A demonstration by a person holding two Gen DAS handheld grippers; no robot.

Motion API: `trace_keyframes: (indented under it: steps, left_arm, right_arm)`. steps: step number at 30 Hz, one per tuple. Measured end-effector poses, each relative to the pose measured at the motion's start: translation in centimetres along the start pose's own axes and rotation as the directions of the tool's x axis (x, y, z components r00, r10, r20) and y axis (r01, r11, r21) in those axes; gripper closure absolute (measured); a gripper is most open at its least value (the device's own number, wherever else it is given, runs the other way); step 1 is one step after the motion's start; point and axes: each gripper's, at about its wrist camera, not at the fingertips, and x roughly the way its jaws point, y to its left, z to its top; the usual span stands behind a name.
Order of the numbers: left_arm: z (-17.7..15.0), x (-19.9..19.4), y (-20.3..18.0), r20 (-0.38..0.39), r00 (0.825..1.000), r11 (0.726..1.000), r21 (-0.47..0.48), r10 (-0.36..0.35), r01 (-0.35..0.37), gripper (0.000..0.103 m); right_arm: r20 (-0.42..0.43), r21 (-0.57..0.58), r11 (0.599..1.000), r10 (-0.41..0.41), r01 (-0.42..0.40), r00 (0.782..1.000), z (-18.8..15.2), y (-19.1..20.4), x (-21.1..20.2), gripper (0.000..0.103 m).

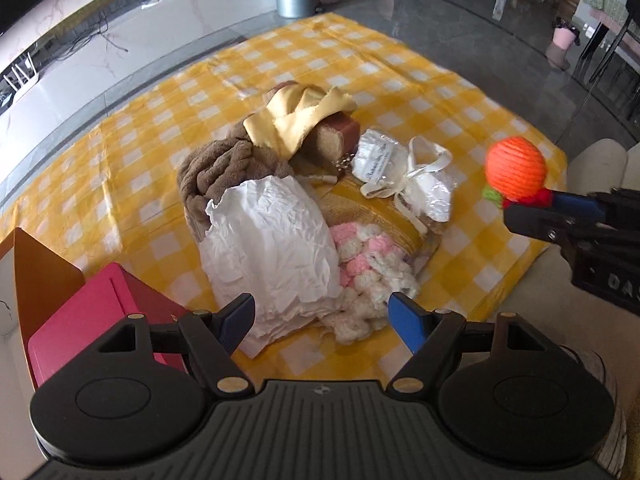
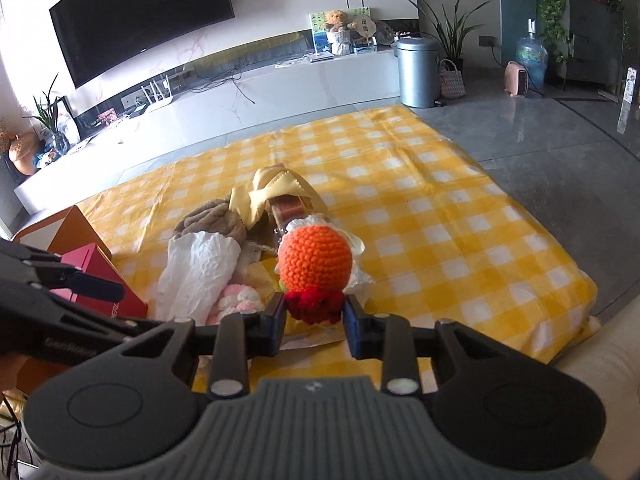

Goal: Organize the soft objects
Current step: 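Lift the orange fruit with the right gripper while the left gripper grasps the white tissue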

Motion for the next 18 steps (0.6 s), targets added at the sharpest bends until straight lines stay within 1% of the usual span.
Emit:
trace_keyframes:
  steps: [2,6,8,9,12,13,14,16,18]
  left_arm:
    - [0.8,1.0,0.4,-0.030,0.999,0.999,-0.009,0.038,-0.038,0.014]
    - [2.1,3.1,1.0,-0.082,0.994,0.997,-0.015,0.069,-0.070,0.014]
    - [2.6,4.1,1.4,-0.108,0.991,0.996,-0.044,0.077,-0.082,0.014]
    - [2.8,4.7,1.7,-0.123,0.991,0.995,-0.069,0.057,-0.066,0.014]
    - [3.3,5.8,2.2,-0.138,0.988,0.990,-0.130,-0.073,0.055,0.012]
    - [3.4,6.2,2.2,-0.140,0.986,0.987,-0.141,-0.091,0.071,0.012]
    - [3.5,6.5,2.2,-0.144,0.986,0.987,-0.147,-0.082,0.061,0.012]
    - [3.7,7.1,2.3,-0.144,0.989,0.987,-0.156,-0.042,0.020,0.007]
    - [3.9,7.4,2.9,-0.142,0.989,0.985,-0.171,-0.040,0.015,0.006]
  right_arm:
    - [-0.005,0.001,1.000,0.011,-0.011,1.000,-0.2,0.0,0.3,0.073]
    - [0.002,-0.020,1.000,0.001,-0.001,1.000,-0.5,0.4,0.6,0.073]
    - [-0.004,-0.027,1.000,0.006,-0.006,1.000,-0.7,0.6,0.8,0.073]
    - [-0.007,-0.029,1.000,0.009,-0.009,1.000,-0.7,0.6,0.9,0.073]
    - [-0.020,-0.052,0.998,0.018,-0.019,1.000,-1.0,0.9,1.4,0.073]
    - [-0.027,-0.054,0.998,0.011,-0.012,1.000,-1.2,0.9,1.6,0.073]
    - [-0.033,-0.052,0.999,0.000,-0.002,0.999,-1.3,1.0,1.9,0.073]
    - [-0.039,-0.057,0.998,-0.013,0.011,0.999,-1.5,0.9,2.1,0.073]
    - [-0.041,-0.062,0.998,-0.008,0.006,0.999,-1.7,0.9,2.1,0.073]
